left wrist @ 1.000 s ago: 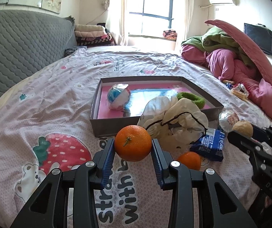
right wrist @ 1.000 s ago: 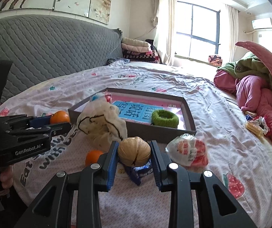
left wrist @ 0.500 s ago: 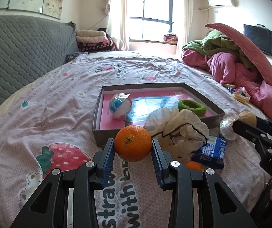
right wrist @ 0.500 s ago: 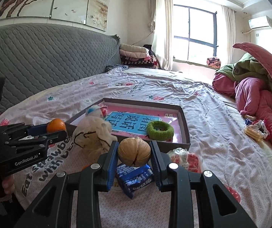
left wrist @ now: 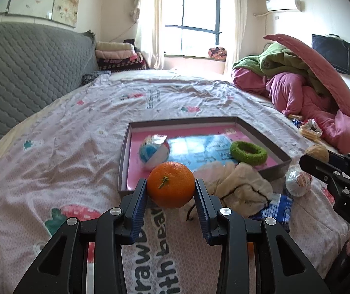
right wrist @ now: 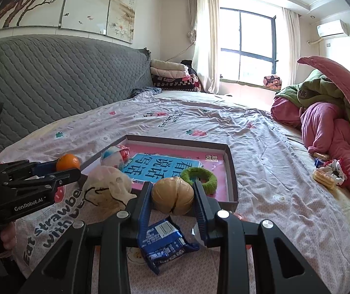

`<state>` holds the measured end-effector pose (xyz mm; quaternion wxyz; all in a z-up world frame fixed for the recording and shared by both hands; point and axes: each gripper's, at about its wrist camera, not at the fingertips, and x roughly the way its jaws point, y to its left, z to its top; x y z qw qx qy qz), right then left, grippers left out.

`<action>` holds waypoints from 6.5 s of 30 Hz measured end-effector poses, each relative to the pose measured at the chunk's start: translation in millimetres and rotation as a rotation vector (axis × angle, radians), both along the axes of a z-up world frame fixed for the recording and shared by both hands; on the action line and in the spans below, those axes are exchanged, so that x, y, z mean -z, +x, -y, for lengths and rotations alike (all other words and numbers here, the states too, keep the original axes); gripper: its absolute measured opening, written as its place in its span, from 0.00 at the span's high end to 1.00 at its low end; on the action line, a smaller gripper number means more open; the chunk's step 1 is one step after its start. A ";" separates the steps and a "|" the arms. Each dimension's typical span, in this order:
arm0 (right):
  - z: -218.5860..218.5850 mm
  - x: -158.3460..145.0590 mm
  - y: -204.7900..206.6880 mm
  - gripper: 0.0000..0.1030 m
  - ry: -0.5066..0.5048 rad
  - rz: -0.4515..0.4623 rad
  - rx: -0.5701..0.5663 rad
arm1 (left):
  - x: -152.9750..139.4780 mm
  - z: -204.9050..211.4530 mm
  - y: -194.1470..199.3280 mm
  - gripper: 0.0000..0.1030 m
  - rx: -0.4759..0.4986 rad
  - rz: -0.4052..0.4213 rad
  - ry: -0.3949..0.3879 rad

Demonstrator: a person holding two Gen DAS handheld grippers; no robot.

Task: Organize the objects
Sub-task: 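Carry the walnut ball with the right tool over the pink book while the left tool carries the orange there, then lower the orange onto the book and open the left tool while the right tool lowers the walnut ball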

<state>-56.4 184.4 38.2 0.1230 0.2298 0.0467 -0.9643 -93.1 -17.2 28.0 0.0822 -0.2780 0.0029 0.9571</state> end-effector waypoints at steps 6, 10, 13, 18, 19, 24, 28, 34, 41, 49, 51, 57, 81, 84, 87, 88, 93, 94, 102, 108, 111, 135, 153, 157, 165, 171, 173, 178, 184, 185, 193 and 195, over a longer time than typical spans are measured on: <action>0.4 -2.7 -4.5 0.68 0.009 -0.006 -0.001 | -4.9 -9.0 -11.7 0.62 0.026 -0.018 -0.021; -0.3 -3.9 -6.2 0.68 0.011 -0.006 0.001 | -7.2 -11.1 -18.9 0.62 0.023 -0.022 -0.023; 0.3 -5.6 -9.4 0.68 0.011 -0.006 0.000 | -10.1 -9.5 -23.7 0.62 0.016 -0.024 -0.017; 0.3 -8.2 -13.4 0.68 0.006 -0.008 -0.004 | -9.5 -4.8 -31.0 0.62 0.006 -0.008 -0.005; 0.4 -9.0 -14.2 0.68 0.005 -0.010 -0.007 | -9.3 -4.2 -32.0 0.62 0.004 -0.006 -0.003; 2.2 -16.6 -19.2 0.68 0.000 -0.026 -0.008 | -9.8 -4.4 -34.1 0.62 0.004 -0.012 -0.005; 4.3 -23.3 -25.9 0.68 0.000 -0.044 -0.006 | -9.8 -5.9 -37.1 0.62 0.003 -0.013 -0.010; 4.4 -31.0 -34.4 0.68 -0.005 -0.070 -0.001 | -11.0 -6.3 -40.5 0.62 0.003 -0.021 -0.013; 2.1 -37.8 -43.4 0.68 -0.008 -0.093 0.017 | -15.7 -5.7 -47.5 0.62 -0.008 -0.039 -0.017; 4.4 -47.0 -55.6 0.68 -0.005 -0.126 0.022 | -25.5 1.8 -58.6 0.62 -0.030 -0.072 -0.015; 5.2 -49.2 -58.4 0.68 -0.007 -0.134 0.021 | -28.7 7.5 -61.6 0.62 -0.039 -0.072 0.003; 7.8 -53.8 -67.2 0.68 -0.013 -0.151 0.016 | -35.7 19.8 -72.1 0.62 -0.059 -0.078 0.025; 13.5 -58.0 -106.9 0.68 0.012 -0.155 0.000 | -34.9 8.5 -119.9 0.62 -0.042 -0.056 0.012; 14.8 -54.5 -112.1 0.68 0.010 -0.129 -0.011 | -31.7 2.9 -124.1 0.62 -0.028 -0.043 0.009; 17.1 -48.7 -114.5 0.68 0.021 -0.103 -0.021 | -24.2 -2.7 -126.1 0.62 -0.014 -0.022 -0.008; 18.4 -46.2 -115.7 0.68 0.024 -0.088 -0.028 | -21.8 -4.8 -125.7 0.62 -0.010 -0.017 -0.014; 20.0 -37.6 -118.7 0.68 0.019 -0.033 -0.040 | -17.0 -11.8 -124.0 0.62 0.024 0.008 -0.003; 19.8 -36.3 -118.6 0.68 0.022 -0.029 -0.039 | -16.0 -12.7 -123.0 0.62 0.025 0.007 -0.008; 21.2 -28.2 -123.6 0.68 0.027 0.011 -0.051 | -11.6 -22.3 -119.3 0.62 0.040 0.029 -0.031; 24.1 -22.7 -125.9 0.68 0.036 0.032 -0.047 | -6.4 -24.6 -118.7 0.62 0.023 0.057 -0.045; 24.6 -20.4 -126.4 0.68 0.035 0.040 -0.041 | -3.8 -25.3 -120.3 0.62 0.019 0.069 -0.048; 27.2 -3.4 -134.3 0.68 0.028 0.128 -0.038 | 12.7 -31.6 -126.3 0.62 0.055 0.146 -0.049; 34.6 28.2 -147.2 0.68 0.040 0.327 -0.115 | 34.1 -36.0 -132.2 0.62 0.112 0.269 -0.056; 38.7 35.2 -148.1 0.68 0.055 0.360 -0.132 | 38.2 -37.0 -134.3 0.62 0.125 0.298 -0.057; 42.9 42.6 -149.3 0.68 0.072 0.393 -0.151 | 45.1 -40.2 -137.4 0.62 0.131 0.329 -0.067; 40.9 50.1 -152.1 0.68 0.094 0.426 -0.131 | 45.9 -41.3 -139.3 0.62 0.134 0.334 -0.066; 40.5 52.3 -152.5 0.68 0.124 0.425 -0.110 | 46.2 -41.4 -139.3 0.62 0.134 0.335 -0.065; 35.6 54.3 -154.6 0.68 0.129 0.432 -0.087 | 46.3 -41.8 -139.7 0.62 0.139 0.333 -0.067; 26.2 54.3 -157.6 0.68 0.103 0.445 -0.066 | 47.0 -44.3 -140.7 0.62 0.151 0.330 -0.065; 25.6 54.4 -157.9 0.68 0.095 0.448 -0.066 | 47.3 -44.9 -140.7 0.62 0.153 0.330 -0.065; 26.8 56.9 -158.0 0.68 0.090 0.459 -0.071 | 48.7 -46.2 -143.6 0.62 0.163 0.338 -0.055; 27.0 57.2 -158.2 0.68 0.089 0.460 -0.072 | 49.0 -46.8 -143.5 0.62 0.167 0.335 -0.060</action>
